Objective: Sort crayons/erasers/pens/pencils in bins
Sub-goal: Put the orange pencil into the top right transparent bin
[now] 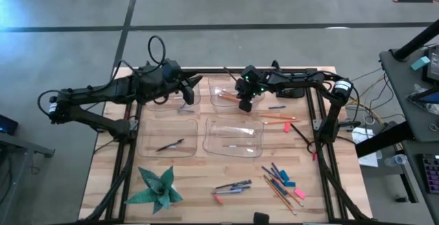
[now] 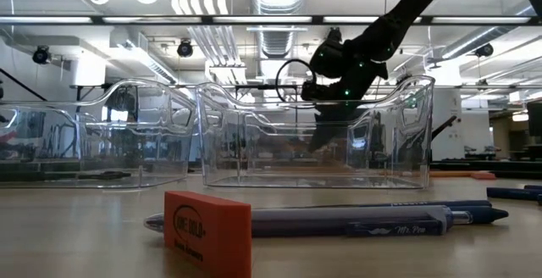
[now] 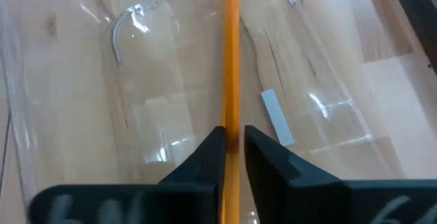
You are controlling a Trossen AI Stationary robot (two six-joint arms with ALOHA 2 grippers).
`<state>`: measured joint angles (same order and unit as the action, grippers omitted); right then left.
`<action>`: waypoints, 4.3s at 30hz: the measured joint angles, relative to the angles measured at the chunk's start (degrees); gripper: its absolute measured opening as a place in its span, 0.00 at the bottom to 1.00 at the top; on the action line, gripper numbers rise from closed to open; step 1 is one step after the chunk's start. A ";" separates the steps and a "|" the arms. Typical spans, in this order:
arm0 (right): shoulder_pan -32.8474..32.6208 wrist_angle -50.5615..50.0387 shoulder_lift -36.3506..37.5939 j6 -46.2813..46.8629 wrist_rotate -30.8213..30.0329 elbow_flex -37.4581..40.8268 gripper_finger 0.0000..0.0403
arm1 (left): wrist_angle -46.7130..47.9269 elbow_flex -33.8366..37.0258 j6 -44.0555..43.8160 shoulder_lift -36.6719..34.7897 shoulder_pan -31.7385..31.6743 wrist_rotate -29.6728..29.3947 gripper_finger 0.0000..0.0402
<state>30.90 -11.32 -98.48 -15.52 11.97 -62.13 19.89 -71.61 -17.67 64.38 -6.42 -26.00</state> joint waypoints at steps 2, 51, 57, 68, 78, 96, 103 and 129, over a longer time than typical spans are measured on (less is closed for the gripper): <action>0.17 -0.05 0.00 0.64 0.00 -0.02 0.18 | 0.01 0.01 0.01 0.00 0.01 0.00 0.29; -0.26 -27.65 29.83 -0.17 6.47 26.46 0.22 | 0.20 0.02 3.08 -0.02 0.00 0.02 0.29; -0.26 -21.03 29.81 -4.50 6.46 30.09 0.22 | 0.23 0.02 3.08 -0.02 0.00 0.03 0.29; -0.24 -14.59 29.92 -5.08 5.75 34.64 0.19 | 0.23 0.02 3.06 -0.02 0.00 0.02 0.29; -0.33 -14.91 29.92 -5.98 0.62 34.67 0.13 | 0.23 0.02 3.06 -0.02 0.00 0.04 0.29; -0.20 -27.68 29.73 -9.72 0.87 26.69 0.02 | 0.16 0.07 3.06 -0.02 0.00 0.02 0.29; -0.22 -40.09 30.13 -14.08 1.16 19.36 0.02 | 0.12 0.07 3.06 -0.02 0.00 0.04 0.29; 0.11 -35.47 32.55 -10.04 2.14 2.46 0.02 | 0.08 0.09 2.96 -0.02 0.09 0.21 0.29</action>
<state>31.00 -46.79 -65.92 -25.56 14.11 -59.67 19.97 -71.53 -14.71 64.36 -6.33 -25.79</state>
